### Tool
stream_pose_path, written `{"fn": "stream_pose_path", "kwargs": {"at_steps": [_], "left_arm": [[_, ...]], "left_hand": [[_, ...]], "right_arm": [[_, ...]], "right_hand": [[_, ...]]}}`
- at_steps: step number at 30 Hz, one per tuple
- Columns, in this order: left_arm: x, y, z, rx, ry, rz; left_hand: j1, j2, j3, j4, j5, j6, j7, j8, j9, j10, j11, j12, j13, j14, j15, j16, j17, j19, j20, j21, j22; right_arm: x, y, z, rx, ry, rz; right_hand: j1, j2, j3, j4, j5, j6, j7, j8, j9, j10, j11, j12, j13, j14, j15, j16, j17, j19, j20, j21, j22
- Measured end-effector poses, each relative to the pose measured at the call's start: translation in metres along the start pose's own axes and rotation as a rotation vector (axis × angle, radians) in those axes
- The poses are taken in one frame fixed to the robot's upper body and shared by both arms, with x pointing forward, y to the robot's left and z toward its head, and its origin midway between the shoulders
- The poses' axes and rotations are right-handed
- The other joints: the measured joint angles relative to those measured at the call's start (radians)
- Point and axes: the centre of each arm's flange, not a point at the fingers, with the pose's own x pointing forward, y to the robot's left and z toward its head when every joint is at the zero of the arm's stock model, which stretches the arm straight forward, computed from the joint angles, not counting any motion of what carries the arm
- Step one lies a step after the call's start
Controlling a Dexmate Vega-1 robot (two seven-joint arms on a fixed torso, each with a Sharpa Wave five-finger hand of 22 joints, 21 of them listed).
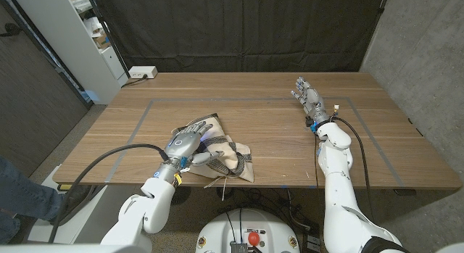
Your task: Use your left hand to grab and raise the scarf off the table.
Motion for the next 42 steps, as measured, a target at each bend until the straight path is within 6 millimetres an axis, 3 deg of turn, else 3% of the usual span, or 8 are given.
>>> {"fn": "stream_pose_path", "kwargs": {"at_steps": [42], "left_arm": [[0.012,-0.037,0.003,-0.044,0.012,-0.106]], "left_hand": [[0.017,0.009,-0.018,0.004,0.007,0.003,0.011,-0.005,0.000,0.000,0.000,0.000,0.000,0.003,-0.003,-0.004,0.000,0.014,0.003,-0.012,0.000]], "right_arm": [[-0.003,-0.003,-0.006,0.014,0.010,-0.008]], "right_hand": [[0.000,0.000,0.000,0.000,0.000,0.006,-0.006,0.000,0.000,0.000,0.000,0.000,0.000,0.000,0.011,0.000,0.000,-0.004,0.004,0.000,0.000]]}}
